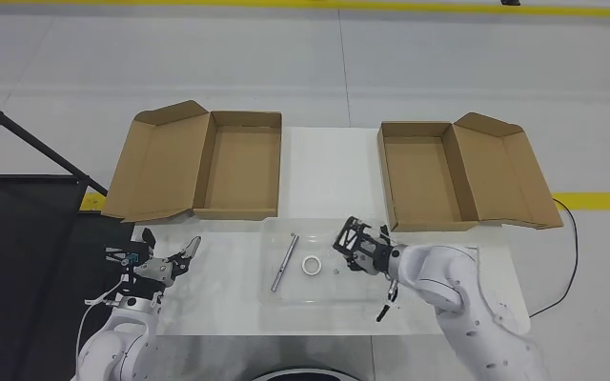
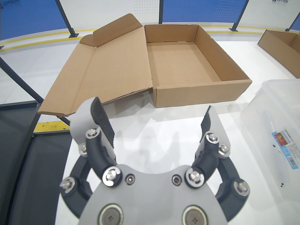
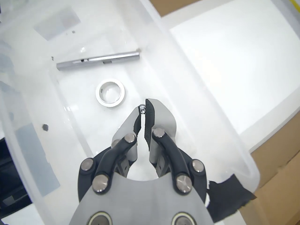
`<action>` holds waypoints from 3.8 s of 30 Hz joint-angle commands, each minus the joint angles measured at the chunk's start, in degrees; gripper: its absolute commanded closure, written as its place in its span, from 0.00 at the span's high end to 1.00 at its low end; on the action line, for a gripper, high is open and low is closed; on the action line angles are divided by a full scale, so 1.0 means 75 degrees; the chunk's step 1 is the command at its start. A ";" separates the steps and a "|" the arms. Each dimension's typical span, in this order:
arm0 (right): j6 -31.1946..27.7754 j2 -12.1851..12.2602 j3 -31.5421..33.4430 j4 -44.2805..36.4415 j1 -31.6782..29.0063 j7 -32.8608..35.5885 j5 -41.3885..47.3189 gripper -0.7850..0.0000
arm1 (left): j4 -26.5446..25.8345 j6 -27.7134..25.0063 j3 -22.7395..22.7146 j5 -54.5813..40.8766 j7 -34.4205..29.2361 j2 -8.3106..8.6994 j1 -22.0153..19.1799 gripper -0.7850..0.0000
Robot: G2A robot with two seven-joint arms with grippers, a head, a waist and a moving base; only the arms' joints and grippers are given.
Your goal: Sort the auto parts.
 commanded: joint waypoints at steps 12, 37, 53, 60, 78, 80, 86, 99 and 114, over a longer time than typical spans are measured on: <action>0.0168 0.0103 0.0909 -0.0543 -0.0390 -0.1108 0.0503 0.00 | 0.0000 0.0000 0.0000 0.0000 0.0000 0.0000 0.0000 1.00; 0.1490 0.0148 0.2173 0.0200 -0.0292 -0.3188 0.0496 0.00 | 0.0000 0.0000 0.0000 0.0000 0.0000 0.0000 0.0000 1.00; 0.2637 -0.0227 0.0150 0.5500 0.3312 -0.0681 -0.1856 0.00 | 0.0000 0.0000 0.0000 0.0000 0.0000 0.0000 0.0000 1.00; 0.2426 -0.0350 -0.0138 0.6199 0.3824 -0.0494 -0.1734 0.02 | 0.0000 0.0000 0.0000 0.0000 0.0000 0.0000 0.0000 1.00; 0.2299 -0.0164 0.0533 0.5027 0.3494 -0.0144 -0.1576 0.56 | 0.0000 0.0000 0.0000 0.0000 0.0000 0.0000 0.0000 1.00; 0.1998 -0.0079 0.0862 0.4275 0.3139 -0.0169 -0.1270 0.71 | 0.0000 0.0000 0.0000 0.0000 0.0000 0.0000 0.0000 1.00; 0.1095 0.0137 0.1635 0.1623 0.1711 0.0112 -0.0375 0.95 | 0.0000 0.0000 0.0000 0.0000 0.0000 0.0000 0.0000 1.00; -0.1614 0.0376 0.1050 -0.1130 0.0034 0.1489 0.2704 0.62 | 0.0000 0.0000 0.0000 0.0000 0.0000 0.0000 0.0000 1.00; -0.0126 0.0327 -0.0933 -0.0534 0.0490 0.2533 0.0828 0.58 | 0.0000 0.0000 0.0000 0.0000 0.0000 0.0000 0.0000 1.00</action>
